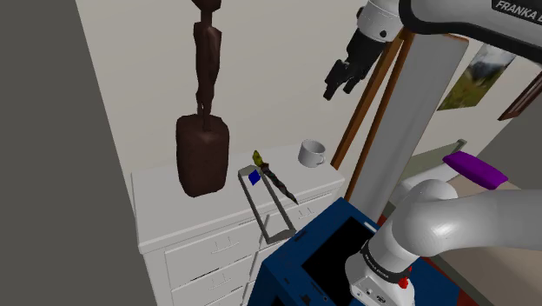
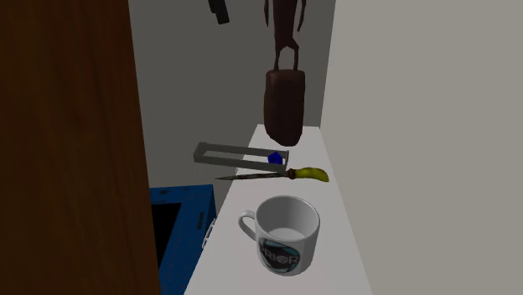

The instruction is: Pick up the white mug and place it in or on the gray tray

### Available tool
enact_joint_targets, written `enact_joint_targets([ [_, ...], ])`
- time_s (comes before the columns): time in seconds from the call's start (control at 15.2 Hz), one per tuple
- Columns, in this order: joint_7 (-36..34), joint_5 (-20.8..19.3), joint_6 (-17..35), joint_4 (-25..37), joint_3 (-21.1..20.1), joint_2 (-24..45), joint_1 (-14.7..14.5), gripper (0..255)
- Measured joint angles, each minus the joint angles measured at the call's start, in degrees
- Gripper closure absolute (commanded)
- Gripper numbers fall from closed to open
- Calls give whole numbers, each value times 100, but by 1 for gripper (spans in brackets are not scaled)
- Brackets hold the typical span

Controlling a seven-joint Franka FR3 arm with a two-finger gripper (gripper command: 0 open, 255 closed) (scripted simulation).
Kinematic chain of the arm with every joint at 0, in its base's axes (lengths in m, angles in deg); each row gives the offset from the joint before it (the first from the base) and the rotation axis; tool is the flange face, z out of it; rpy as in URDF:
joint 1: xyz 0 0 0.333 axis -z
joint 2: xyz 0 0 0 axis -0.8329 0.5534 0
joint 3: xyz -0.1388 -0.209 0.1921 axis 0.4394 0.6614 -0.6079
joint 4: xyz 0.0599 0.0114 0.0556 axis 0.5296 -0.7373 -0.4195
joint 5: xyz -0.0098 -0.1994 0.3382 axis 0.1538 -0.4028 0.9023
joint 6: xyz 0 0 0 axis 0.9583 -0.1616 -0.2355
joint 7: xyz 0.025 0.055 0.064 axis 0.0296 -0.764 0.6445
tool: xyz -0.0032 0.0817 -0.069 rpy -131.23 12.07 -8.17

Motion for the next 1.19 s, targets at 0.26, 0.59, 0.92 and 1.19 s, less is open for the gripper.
enact_joint_targets([
  [0.26, 55, -40, 294, -272, 99, 91, 39, 0],
  [0.59, 190, -147, 1071, -883, 345, 412, 150, 0],
  [0.92, 327, -252, 1886, -1286, 595, 979, 274, 0],
  [1.19, 411, -319, 2583, -1558, 772, 1528, 362, 0],
])
